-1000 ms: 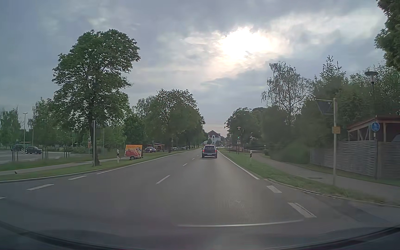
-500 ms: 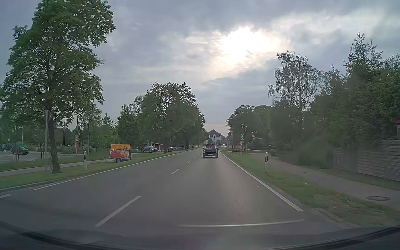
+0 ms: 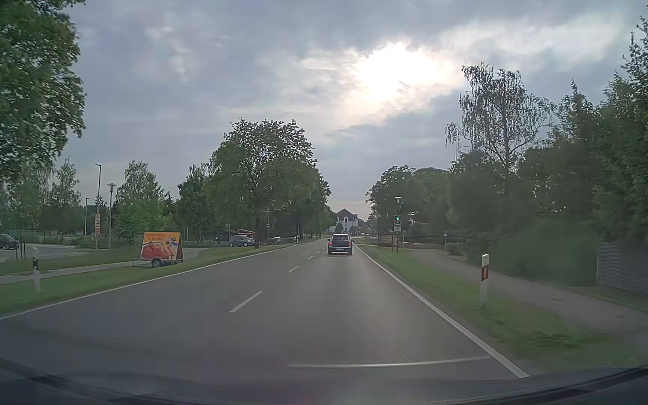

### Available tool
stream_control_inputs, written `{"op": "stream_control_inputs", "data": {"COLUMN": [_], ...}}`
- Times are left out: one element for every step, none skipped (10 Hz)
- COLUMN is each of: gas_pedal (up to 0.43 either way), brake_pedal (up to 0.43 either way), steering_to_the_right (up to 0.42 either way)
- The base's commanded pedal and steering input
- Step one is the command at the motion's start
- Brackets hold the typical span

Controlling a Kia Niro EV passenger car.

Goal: Follow the waypoints while adhering to traffic rules and regulations

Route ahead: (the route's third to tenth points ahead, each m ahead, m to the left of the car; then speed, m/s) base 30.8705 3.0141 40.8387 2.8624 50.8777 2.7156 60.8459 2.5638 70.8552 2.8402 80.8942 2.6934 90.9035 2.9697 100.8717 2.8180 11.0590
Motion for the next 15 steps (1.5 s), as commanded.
{"op": "stream_control_inputs", "data": {"gas_pedal": [0.13,0.13,0.13,0.13,0.138,0.157,0.157,0.157,0.157,0.15,0.15,0.15,0.15,0.15,0.15], "brake_pedal": [0.0,0.0,0.0,0.0,0.0,0.0,0.0,0.0,0.0,0.0,0.0,0.0,0.0,0.0,0.0], "steering_to_the_right": [0.005,0.002,0.001,0.001,0.001,0.0,0.0,0.0,0.0,-0.001,-0.002,-0.003,-0.003,-0.003,-0.003]}}
